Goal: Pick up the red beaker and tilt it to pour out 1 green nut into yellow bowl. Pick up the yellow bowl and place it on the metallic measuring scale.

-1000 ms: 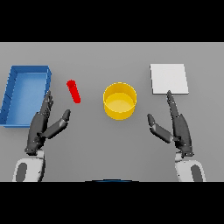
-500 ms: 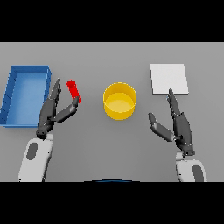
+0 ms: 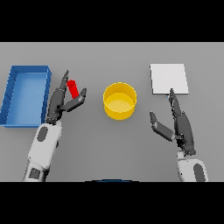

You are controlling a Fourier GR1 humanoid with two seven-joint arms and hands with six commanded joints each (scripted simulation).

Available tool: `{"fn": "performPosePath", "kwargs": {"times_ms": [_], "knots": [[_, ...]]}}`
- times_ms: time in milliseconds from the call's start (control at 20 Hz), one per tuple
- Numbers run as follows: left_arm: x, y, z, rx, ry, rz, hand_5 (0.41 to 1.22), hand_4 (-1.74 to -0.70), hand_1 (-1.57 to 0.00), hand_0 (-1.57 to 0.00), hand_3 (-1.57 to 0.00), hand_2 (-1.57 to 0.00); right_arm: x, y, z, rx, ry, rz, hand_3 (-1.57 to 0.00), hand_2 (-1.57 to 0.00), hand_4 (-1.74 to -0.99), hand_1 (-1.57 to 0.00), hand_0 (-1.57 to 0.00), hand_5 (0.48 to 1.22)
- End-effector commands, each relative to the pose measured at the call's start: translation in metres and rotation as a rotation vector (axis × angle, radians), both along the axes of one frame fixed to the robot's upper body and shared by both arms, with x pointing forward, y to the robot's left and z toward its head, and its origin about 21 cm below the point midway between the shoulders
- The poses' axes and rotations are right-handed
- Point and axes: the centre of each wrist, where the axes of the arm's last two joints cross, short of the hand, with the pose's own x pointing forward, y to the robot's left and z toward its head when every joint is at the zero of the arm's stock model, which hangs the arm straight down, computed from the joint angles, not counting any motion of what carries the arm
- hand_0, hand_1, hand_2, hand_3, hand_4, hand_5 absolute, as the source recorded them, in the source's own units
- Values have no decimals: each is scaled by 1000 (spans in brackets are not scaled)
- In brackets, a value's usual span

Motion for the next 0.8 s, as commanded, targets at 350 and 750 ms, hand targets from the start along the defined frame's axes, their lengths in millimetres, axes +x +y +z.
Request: {"fn": "performPosePath", "kwargs": {"times_ms": [350, 750], "knots": [[29, -10, 2, 46, -27, -9, 684, -1259, 1, 1, 1, 1, -4, -3, 0, 8, -3, 1, 1, 1, -1261, 1, 1, 690], [37, -21, -9, -2, -123, 10, 1036, -1569, -1077, -1060, -891, -1074, -2, 1, -2, -7, -8, 0, 1, 1, -1240, 1, 1, 693]]}}
